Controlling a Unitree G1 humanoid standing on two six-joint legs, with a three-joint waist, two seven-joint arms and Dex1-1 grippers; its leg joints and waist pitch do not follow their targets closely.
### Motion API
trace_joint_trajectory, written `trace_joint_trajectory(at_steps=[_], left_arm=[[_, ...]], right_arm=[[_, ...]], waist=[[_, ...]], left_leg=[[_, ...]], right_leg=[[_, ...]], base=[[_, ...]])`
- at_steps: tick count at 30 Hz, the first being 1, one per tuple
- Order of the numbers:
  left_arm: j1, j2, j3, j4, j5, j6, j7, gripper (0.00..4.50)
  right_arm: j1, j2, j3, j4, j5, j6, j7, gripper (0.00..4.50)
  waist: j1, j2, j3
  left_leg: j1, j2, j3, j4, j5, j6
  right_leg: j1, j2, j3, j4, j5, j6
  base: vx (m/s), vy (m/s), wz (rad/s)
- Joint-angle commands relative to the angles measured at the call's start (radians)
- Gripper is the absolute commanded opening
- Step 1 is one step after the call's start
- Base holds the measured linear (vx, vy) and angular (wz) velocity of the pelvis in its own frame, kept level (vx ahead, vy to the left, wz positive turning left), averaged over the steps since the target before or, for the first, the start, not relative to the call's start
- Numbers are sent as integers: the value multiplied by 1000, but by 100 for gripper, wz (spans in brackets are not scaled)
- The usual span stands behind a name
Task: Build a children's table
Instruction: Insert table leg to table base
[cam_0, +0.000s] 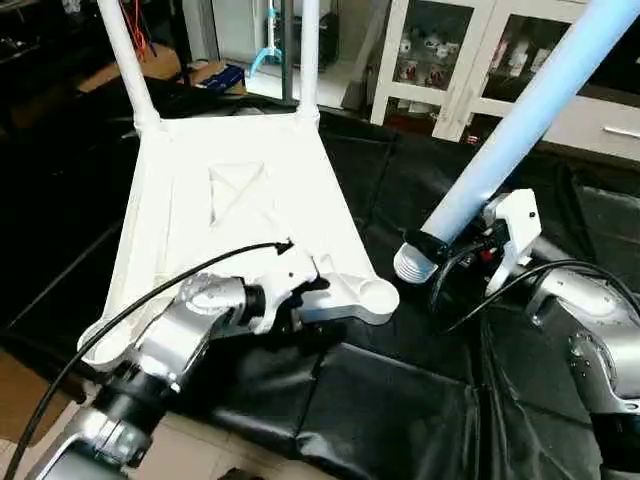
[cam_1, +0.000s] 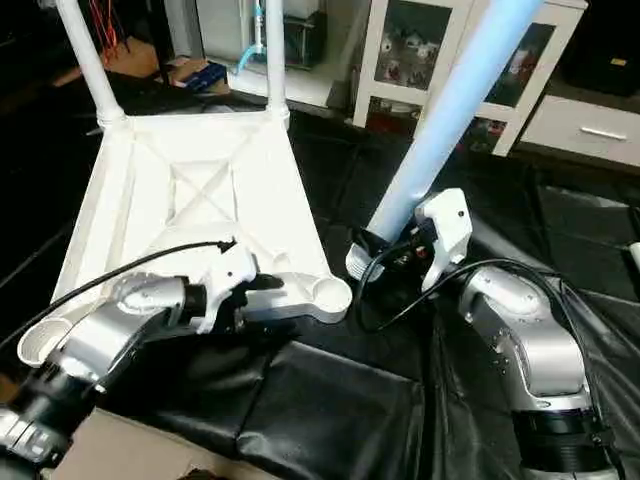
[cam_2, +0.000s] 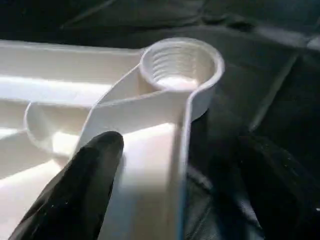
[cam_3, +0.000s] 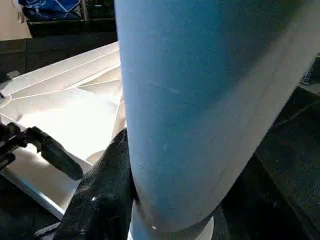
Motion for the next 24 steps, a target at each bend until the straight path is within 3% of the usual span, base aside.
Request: trace_joint_trajectory(at_steps=[1, 6, 9, 12, 13, 20, 24], left_arm=[[-18, 7, -15, 35, 20, -3, 0, 397], [-21, 2, -20, 52, 15, 14, -16, 397], [-33, -12, -19, 88, 31, 10, -16, 361], [-41, -20, -17, 105, 33, 18, -24, 358], [-47, -24, -20, 116, 35, 18, -28, 331], [-72, -33, -39, 174, 53, 27, -44, 278], [-74, -33, -51, 202, 80, 10, -40, 239]], right_arm=[[-9, -18, 2, -21, 1, -4, 8, 184], [-8, -24, 9, -25, -5, 2, 23, 184], [-15, -26, 8, -25, 0, 9, 28, 184], [-21, -31, 10, -20, 2, 12, 35, 184], [-27, -32, 10, -15, 4, 15, 40, 184], [-49, -41, 33, -17, 56, 69, 112, 184], [-61, -37, 49, 2, 51, 67, 128, 184]], waist=[[1, 6, -72], [2, 8, -71], [2, 5, -69], [3, 5, -68], [2, 3, -68], [5, 1, -66], [2, 1, -62]], left_leg=[[25, 54, -30, -76, -159, 1], [25, 54, -29, -75, -171, 12], [27, 53, -29, -76, -187, 9], [29, 55, -29, -76, -201, 5], [28, 55, -30, -77, -200, 4], [30, 55, -30, -77, -215, 8], [28, 56, -33, -82, -236, 1]], right_leg=[[45, -76, 46, -75, -97, -224], [43, -77, 46, -79, -129, -229], [41, -77, 46, -83, -171, -219], [38, -78, 46, -89, -216, -206], [38, -78, 46, -89, -222, -203], [34, -80, 46, -95, -273, -192], [34, -82, 45, -99, -317, -180]], base=[[0, 0, 0], [0, 0, 0], [0, 0, 0], [0, 0, 0], [0, 0, 0], [0, 0, 0], [0, 0, 0]])
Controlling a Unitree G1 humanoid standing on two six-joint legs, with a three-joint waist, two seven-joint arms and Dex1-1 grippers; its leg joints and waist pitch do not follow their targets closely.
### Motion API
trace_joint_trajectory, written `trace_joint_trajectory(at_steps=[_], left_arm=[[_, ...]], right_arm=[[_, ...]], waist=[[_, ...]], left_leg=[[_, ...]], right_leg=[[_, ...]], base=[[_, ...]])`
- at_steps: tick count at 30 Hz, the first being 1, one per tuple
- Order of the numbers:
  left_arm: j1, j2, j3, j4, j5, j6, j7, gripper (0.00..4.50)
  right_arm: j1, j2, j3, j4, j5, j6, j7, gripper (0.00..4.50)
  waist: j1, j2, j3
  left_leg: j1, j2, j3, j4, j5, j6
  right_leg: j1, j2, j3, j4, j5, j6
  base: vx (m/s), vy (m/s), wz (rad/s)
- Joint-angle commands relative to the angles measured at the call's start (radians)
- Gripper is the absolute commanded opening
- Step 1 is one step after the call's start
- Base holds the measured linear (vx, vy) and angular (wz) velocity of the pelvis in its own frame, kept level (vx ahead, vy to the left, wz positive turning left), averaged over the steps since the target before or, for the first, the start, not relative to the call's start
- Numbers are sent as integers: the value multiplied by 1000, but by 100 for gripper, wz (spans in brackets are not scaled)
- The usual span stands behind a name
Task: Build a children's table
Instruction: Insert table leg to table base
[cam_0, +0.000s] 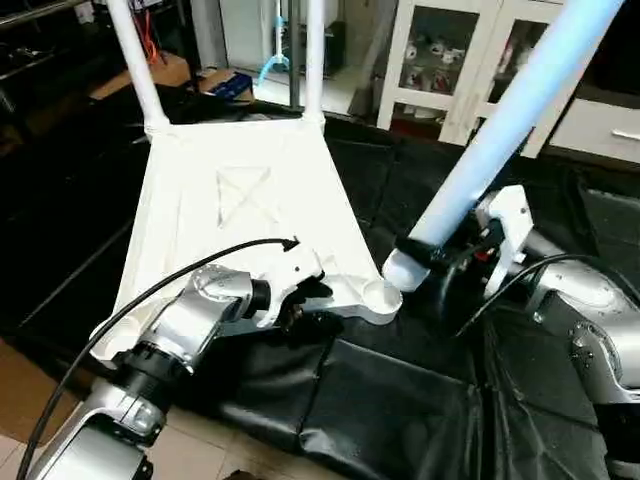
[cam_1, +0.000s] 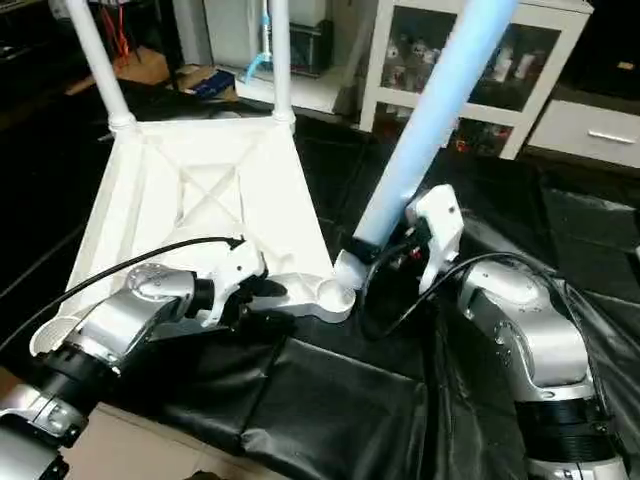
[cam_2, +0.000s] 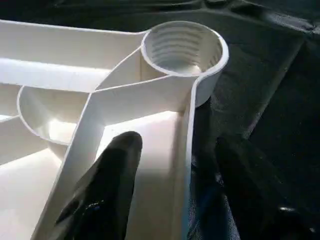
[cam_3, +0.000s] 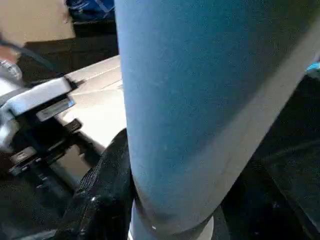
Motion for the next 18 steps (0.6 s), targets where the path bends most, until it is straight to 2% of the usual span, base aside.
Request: trace_joint_trajectory(at_steps=[1, 2, 4, 7, 9, 10, 17, 18], left_arm=[[6, 6, -33, 64, 50, 12, 15, 232], [5, 6, -35, 67, 53, 12, 13, 218], [2, 5, -40, 77, 60, 12, 11, 202], [3, 2, -59, 87, 74, 14, 12, 181], [8, 2, -71, 88, 84, 19, 6, 162], [10, 3, -74, 88, 88, 20, 4, 153], [20, 0, -83, 90, 105, 34, -9, 91], [19, -1, -82, 92, 106, 36, -11, 82]], right_arm=[[-33, -3, 5, 9, 10, 3, 14, 184], [-36, -1, 5, 13, 10, 5, 15, 184], [-49, 5, 7, 30, 13, 9, 25, 184], [-69, 16, 10, 82, -3, -11, 31, 184], [-85, 28, 2, 112, -1, -19, 22, 184], [-92, 33, -2, 122, 1, -20, 17, 184], [-142, 64, -7, 188, -1, -38, 10, 184], [-144, 66, -7, 190, 3, -34, 16, 184]], waist=[[-2, -13, -53], [-3, -12, -51], [-7, -16, -49], [-9, -21, -48], [-12, -23, -49], [-14, -22, -50], [-14, -18, -50], [-14, -26, -52]], left_leg=[[25, 54, -33, -82, -263, -4], [27, 55, -34, -83, -279, -9], [29, 54, -39, -85, -311, -21], [31, 54, -40, -84, -322, -23], [29, 54, -42, -86, -324, -24], [26, 54, -44, -88, -322, -26], [35, 57, -42, -92, -340, -29], [34, 57, -40, -93, -328, -25]], right_leg=[[23, -83, 45, -103, -368, -170], [21, -83, 46, -106, -395, -165], [20, -86, 45, -112, -478, -140], [13, -89, 45, -121, -534, -117], [12, -89, 43, -121, -538, -117], [16, -89, 41, -119, -532, -115], [9, -89, 43, -120, -487, -133], [12, -88, 43, -118, -466, -138]], base=[[0, 0, 0], [0, 0, 0], [0, 0, 0], [0, 0, 0], [0, 0, 0], [0, 0, 0], [0, 0, 0], [0, 0, 0]])
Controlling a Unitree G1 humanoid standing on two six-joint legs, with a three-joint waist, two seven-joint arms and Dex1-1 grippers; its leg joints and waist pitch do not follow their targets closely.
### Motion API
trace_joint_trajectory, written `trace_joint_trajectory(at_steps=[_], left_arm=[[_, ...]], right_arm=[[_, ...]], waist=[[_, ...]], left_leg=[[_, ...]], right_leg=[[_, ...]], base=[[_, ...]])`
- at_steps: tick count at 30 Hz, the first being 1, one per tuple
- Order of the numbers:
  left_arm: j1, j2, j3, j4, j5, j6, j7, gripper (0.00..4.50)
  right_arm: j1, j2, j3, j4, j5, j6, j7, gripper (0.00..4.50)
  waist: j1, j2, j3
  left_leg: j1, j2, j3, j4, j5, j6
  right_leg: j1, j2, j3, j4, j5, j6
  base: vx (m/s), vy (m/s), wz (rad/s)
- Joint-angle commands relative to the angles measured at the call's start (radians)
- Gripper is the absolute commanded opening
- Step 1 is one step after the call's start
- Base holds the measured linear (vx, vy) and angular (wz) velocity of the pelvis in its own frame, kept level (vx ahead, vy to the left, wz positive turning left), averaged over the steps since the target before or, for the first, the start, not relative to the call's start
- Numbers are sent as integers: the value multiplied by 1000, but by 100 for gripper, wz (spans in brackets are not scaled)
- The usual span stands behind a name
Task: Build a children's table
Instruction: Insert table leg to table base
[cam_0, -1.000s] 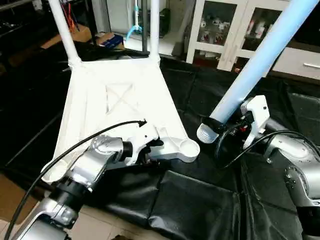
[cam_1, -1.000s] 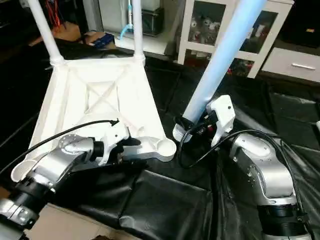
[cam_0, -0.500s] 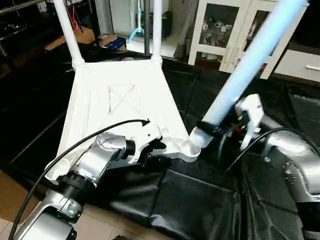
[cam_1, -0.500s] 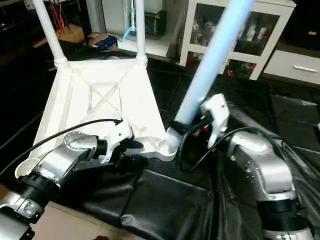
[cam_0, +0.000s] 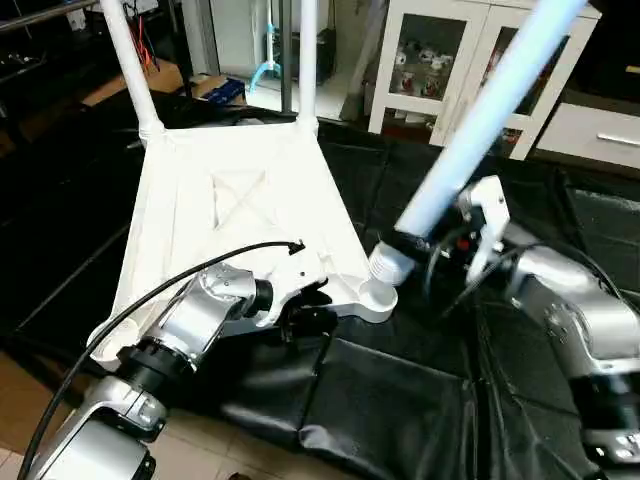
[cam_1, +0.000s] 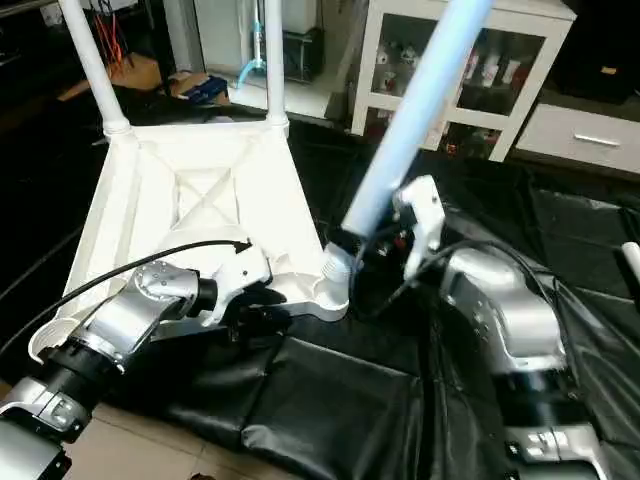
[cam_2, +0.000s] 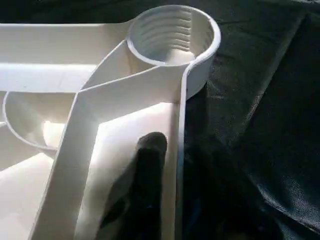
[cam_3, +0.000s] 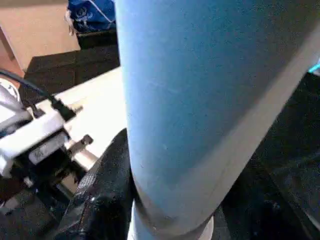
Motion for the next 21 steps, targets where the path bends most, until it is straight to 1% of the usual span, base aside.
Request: trace_joint_trajectory(at_steps=[1, 2, 3, 5, 6, 7, 8, 10, 11, 12, 13, 14, 15, 16, 17, 18, 19, 21], left_arm=[[42, 4, -44, 65, 37, 45, -9, 71], [45, 9, -51, 64, 41, 45, -22, 71], [47, 11, -55, 62, 43, 44, -26, 61], [57, 18, -65, 52, 45, 46, -43, 47], [64, 22, -71, 43, 42, 53, -58, 27], [77, 32, -78, 19, 36, 60, -82, 21], [89, 37, -80, -3, 28, 60, -95, 17], [114, 43, -71, -58, 8, 59, -110, 5], [114, 43, -71, -58, 8, 59, -110, 5], [121, 47, -66, -87, -1, 67, -114, 5], [122, 51, -64, -96, 1, 61, -113, 5], [121, 55, -64, -104, 1, 60, -114, 5], [121, 59, -65, -111, 2, 59, -120, 5], [120, 67, -65, -123, 4, 58, -131, 5], [120, 72, -65, -132, 10, 53, -131, 5], [120, 76, -65, -138, 15, 47, -129, 5], [119, 79, -61, -144, 22, 38, -120, 5], [118, 82, -54, -157, 27, 38, -106, 5]], right_arm=[[-19, -2, -10, 8, 6, -7, 5, 184], [-23, -2, -7, 19, 5, -6, 14, 184], [-24, -2, -4, 25, 4, -7, 20, 184], [-27, -5, 7, 42, 0, -8, 41, 184], [-27, -6, 14, 49, -2, -10, 51, 184], [-28, -4, 16, 58, -1, -9, 59, 184], [-27, -3, 17, 64, -1, -12, 62, 184], [-24, -1, 18, 75, -9, -24, 61, 184], [-24, -1, 18, 75, -9, -24, 61, 184], [-19, 1, 14, 67, -5, -22, 57, 184], [-18, 1, 13, 61, -4, -19, 54, 184], [-15, 1, 12, 54, -2, -16, 53, 184], [-14, 0, 12, 51, -1, -15, 53, 184], [-12, -1, 11, 46, -1, -14, 55, 184], [-10, -3, 11, 43, -3, -14, 59, 184], [-8, -4, 11, 41, -5, -15, 63, 184], [-6, -6, 10, 36, -4, -13, 65, 184], [-1, -9, 8, 27, -1, -10, 66, 184]], waist=[[-6, -13, -49], [-7, -16, -49], [-6, -18, -50], [-6, -18, -50], [-6, -20, -52], [-5, -20, -52], [-6, -25, -52], [-5, -26, -55], [-5, -29, -56], [-5, -33, -59], [-1, -31, -61], [-2, -35, -62], [1, -34, -64], [3, -35, -67], [3, -40, -68], [4, -37, -67], [3, -42, -67], [4, -40, -65]], left_leg=[[24, 60, -40, -93, -320, -25], [24, 61, -39, -94, -320, -25], [23, 60, -38, -94, -315, -22], [21, 60, -37, -93, -309, -18], [20, 61, -37, -93, -300, -16], [20, 61, -37, -93, -297, -15], [20, 61, -35, -93, -294, -13], [20, 62, -34, -95, -273, -11], [21, 63, -34, -95, -269, -10], [20, 63, -32, -94, -250, -6], [21, 63, -30, -93, -224, 2], [21, 61, -27, -91, -211, 9], [21, 61, -25, -89, -182, 19], [18, 61, -25, -89, -146, 31], [17, 60, -23, -88, -129, 39], [16, 60, -23, -87, -108, 50], [14, 59, -22, -86, -98, 59], [15, 61, -23, -87, -110, 61]], right_leg=[[5, -86, 44, -100, -438, -151], [5, -84, 44, -100, -430, -153], [7, -85, 45, -98, -415, -157], [8, -88, 45, -98, -409, -162], [10, -89, 46, -96, -399, -164], [9, -89, 46, -95, -392, -166], [9, -88, 46, -96, -388, -166], [11, -87, 46, -94, -363, -168], [11, -87, 46, -93, -355, -169], [14, -86, 46, -90, -325, -176], [15, -85, 47, -85, -278, -186], [15, -83, 47, -84, -259, -190], [17, -82, 47, -79, -222, -199], [22, -82, 46, -73, -177, -208], [23, -81, 46, -71, -154, -212], [24, -81, 45, -67, -123, -222], [27, -81, 45, -66, -107, -227], [27, -83, 45, -69, -133, -225]], base=[[0, 0, 0], [0, 0, 0], [0, 0, 0], [0, 0, 0], [0, 0, 0], [0, 0, 0], [0, 0, 0], [0, 0, 0], [0, 0, 0], [0, 0, 0], [0, 0, 0], [0, 0, 0], [0, 0, 0], [0, 0, 0], [0, 0, 0], [0, 0, 0], [0, 0, 0], [0, 0, 0]])
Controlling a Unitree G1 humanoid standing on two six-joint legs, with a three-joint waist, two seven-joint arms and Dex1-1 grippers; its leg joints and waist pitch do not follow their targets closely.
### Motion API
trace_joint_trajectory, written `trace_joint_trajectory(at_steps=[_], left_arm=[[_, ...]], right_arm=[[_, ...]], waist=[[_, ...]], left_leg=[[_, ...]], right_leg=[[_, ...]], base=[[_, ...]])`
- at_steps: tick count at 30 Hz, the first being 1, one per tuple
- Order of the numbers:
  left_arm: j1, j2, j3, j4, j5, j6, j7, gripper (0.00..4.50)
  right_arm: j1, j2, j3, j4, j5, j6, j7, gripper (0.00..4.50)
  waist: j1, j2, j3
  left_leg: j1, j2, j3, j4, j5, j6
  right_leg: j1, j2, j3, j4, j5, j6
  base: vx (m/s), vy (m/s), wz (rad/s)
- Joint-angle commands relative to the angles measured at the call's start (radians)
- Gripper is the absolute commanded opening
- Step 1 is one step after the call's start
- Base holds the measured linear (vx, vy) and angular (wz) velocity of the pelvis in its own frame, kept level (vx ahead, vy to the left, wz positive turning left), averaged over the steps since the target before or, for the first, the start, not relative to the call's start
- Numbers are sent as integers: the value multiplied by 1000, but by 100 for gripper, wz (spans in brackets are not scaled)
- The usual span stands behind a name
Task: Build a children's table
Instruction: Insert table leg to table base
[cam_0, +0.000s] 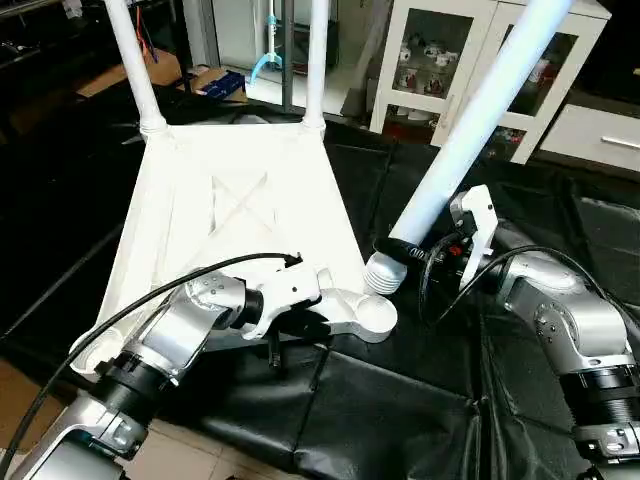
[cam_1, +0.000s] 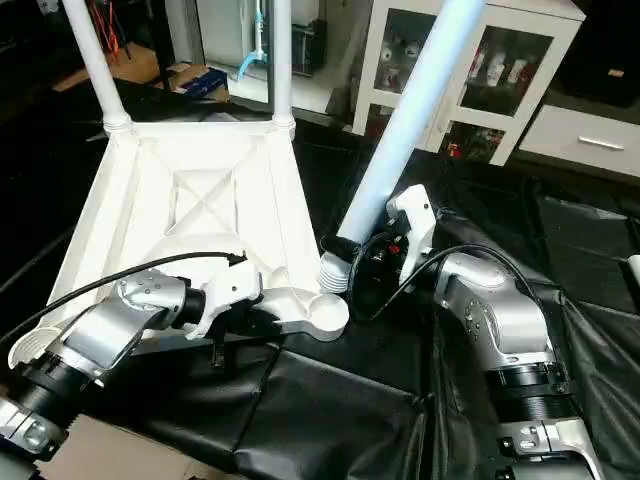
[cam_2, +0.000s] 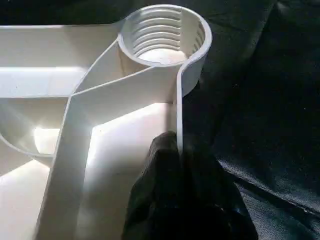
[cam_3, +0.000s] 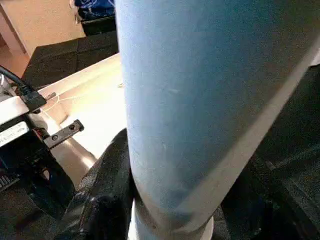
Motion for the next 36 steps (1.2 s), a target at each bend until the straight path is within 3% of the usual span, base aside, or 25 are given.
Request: trace_joint_trajectory(at_steps=[1, 3, 8, 17, 21, 27, 30, 32, 33, 34, 36], left_arm=[[40, 8, -44, 8, 19, 34, -6, 5], [43, 15, -42, -19, 23, 52, -6, 56], [45, 24, -38, -76, 21, 88, -11, 58], [42, 27, -46, -81, 24, 158, -13, 58], [34, 30, -48, -64, 38, 153, -9, 58], [38, 33, -45, -75, 37, 164, -5, 8], [42, 36, -47, -81, 39, 160, -10, 8], [50, 35, -45, -88, 38, 116, -8, 8], [50, 35, -45, -88, 38, 116, -8, 8], [57, 32, -42, -95, 28, 84, -14, 8], [62, 32, -42, -108, 15, 79, -30, 8]], right_arm=[[3, -15, -13, -46, 9, 2, 16, 184], [11, -17, -13, -60, 10, 3, 14, 184], [21, -15, -13, -89, 17, 13, 6, 184], [29, -11, -12, -120, 21, 27, -2, 184], [30, -10, -14, -128, 33, 40, 3, 184], [56, -28, 6, -150, 55, 77, 52, 184], [62, -29, 6, -143, 54, 81, 52, 184], [76, -42, 12, -139, 59, 93, 75, 184], [76, -42, 12, -139, 59, 93, 75, 184], [88, -58, 24, -142, 72, 119, 105, 184], [94, -68, 39, -146, 73, 131, 126, 184]], waist=[[-3, -17, -50], [-4, -12, -47], [-9, -12, -47], [-8, -11, -48], [-7, -11, -45], [-6, -12, -43], [-7, -11, -41], [-9, -17, -37], [-7, -14, -38], [-8, -21, -37], [-7, -19, -37]], left_leg=[[15, 63, -25, -68, -125, 53], [18, 66, -28, -72, -156, 33], [20, 66, -28, -75, -177, 4], [19, 64, -26, -72, -141, 18], [20, 64, -27, -74, -176, 7], [20, 65, -30, -76, -191, 5], [19, 64, -30, -77, -189, 3], [18, 65, -30, -78, -198, 5], [19, 66, -30, -78, -199, 5], [18, 65, -29, -77, -199, 9], [17, 65, -30, -77, -196, 13]], right_leg=[[29, -82, 47, -69, -161, -220], [26, -82, 46, -72, -210, -210], [25, -79, 48, -73, -198, -208], [29, -77, 49, -67, -132, -229], [27, -78, 49, -73, -178, -223], [27, -78, 49, -75, -198, -209], [25, -78, 49, -76, -204, -211], [24, -78, 49, -79, -213, -209], [25, -80, 50, -78, -216, -206], [24, -79, 50, -80, -218, -205], [26, -81, 50, -79, -224, -203]], base=[[0, 0, 0], [0, 0, 0], [0, 0, 0], [0, 0, 0], [0, 0, 0], [0, 0, 0], [0, 0, 0], [0, 0, 0], [0, 0, 0], [0, 0, 0], [0, 0, 0]])
